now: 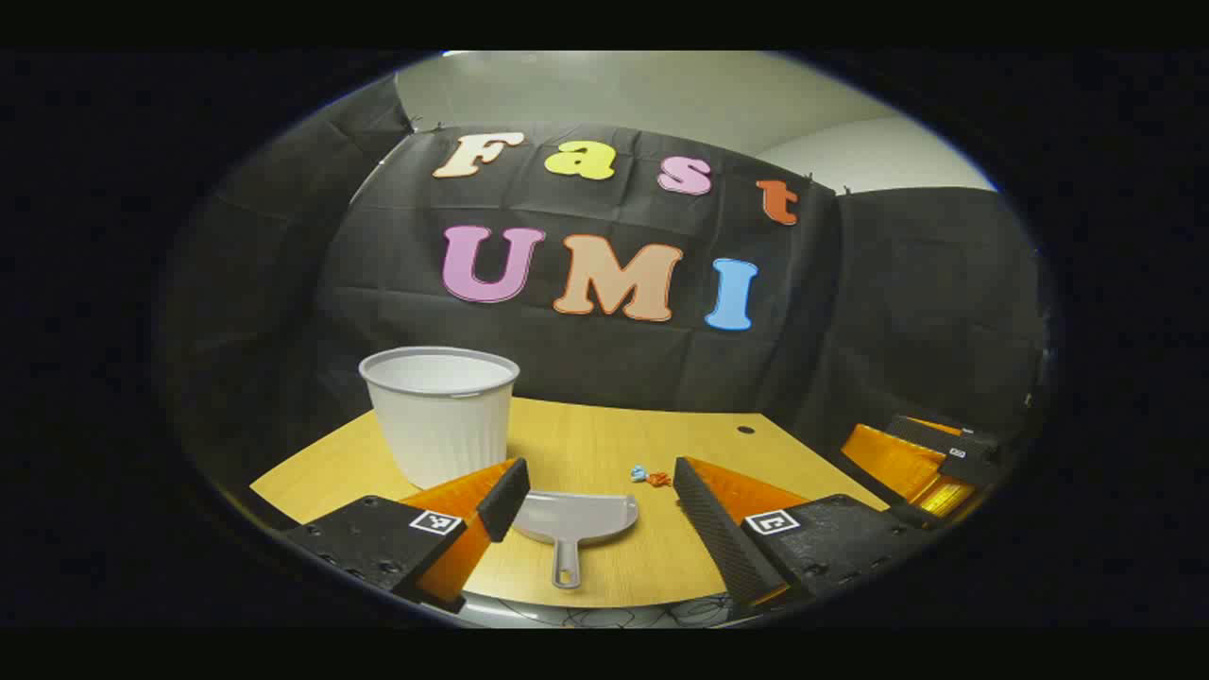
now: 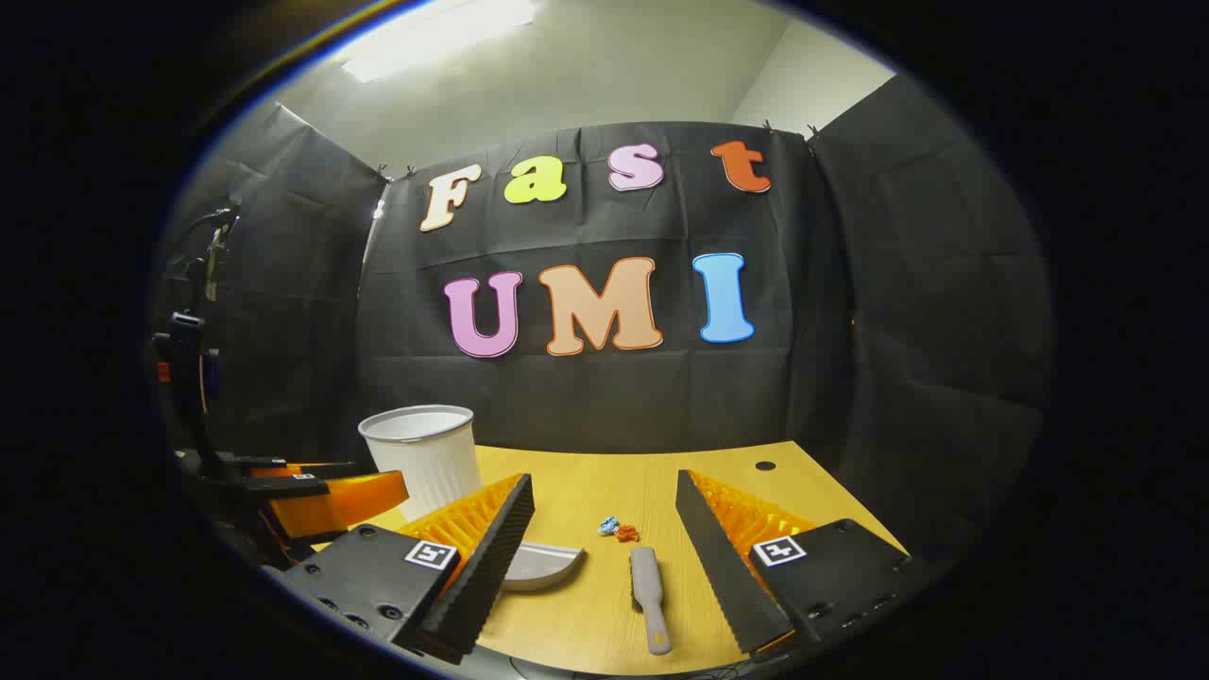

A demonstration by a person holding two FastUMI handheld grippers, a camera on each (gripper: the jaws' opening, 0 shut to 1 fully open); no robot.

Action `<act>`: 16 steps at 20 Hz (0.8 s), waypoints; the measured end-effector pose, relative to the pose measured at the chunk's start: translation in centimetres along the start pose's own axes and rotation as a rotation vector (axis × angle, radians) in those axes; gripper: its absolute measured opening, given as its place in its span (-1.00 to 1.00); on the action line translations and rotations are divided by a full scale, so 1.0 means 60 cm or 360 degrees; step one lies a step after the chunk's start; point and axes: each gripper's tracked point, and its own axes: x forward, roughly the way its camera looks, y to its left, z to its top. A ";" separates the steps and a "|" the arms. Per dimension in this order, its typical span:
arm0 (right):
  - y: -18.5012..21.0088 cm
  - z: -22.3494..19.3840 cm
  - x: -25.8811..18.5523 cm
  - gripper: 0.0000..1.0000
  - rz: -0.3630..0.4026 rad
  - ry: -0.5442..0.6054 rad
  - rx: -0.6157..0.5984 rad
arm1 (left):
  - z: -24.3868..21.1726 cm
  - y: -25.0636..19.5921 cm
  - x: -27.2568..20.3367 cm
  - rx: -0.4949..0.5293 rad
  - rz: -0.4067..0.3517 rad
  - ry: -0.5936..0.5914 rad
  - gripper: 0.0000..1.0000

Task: Pick up the small broom and dustpan from the desktop, sweep the trash into the dustpan with the broom, and then empty the trash into the garbage bin.

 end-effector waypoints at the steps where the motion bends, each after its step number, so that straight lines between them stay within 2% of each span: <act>1: 0.000 0.001 -0.001 0.95 0.0000 0.0000 0.0001 | -0.002 0.001 -0.001 -0.0002 0.0002 0.0000 0.84; 16: 0.001 -0.006 -0.007 0.95 -0.0002 0.0023 -0.0004 | -0.007 0.001 -0.008 0.0007 -0.0002 0.0015 0.84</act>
